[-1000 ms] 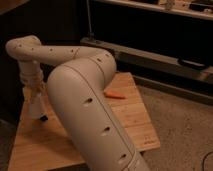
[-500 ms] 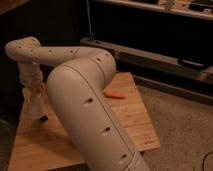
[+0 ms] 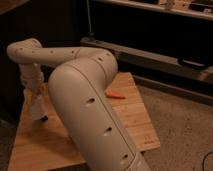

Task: Place the ceramic cup over the eraser

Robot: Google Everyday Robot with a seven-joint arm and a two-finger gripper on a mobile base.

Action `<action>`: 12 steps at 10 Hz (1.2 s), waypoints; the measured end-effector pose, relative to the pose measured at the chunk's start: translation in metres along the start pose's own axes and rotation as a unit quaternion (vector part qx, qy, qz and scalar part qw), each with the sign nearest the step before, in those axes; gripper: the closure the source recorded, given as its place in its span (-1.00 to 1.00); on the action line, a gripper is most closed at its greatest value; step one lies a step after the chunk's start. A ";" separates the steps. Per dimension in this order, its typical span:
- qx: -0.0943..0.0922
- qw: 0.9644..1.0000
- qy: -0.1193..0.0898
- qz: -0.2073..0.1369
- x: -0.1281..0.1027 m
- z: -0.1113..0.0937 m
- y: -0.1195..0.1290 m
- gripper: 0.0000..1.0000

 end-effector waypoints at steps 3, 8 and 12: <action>0.001 1.000 0.001 0.005 0.002 0.004 -0.001 -0.50; 0.003 1.000 0.004 0.005 0.003 0.006 -0.001 -0.60; 0.003 1.000 0.003 0.007 0.004 0.005 -0.001 -0.60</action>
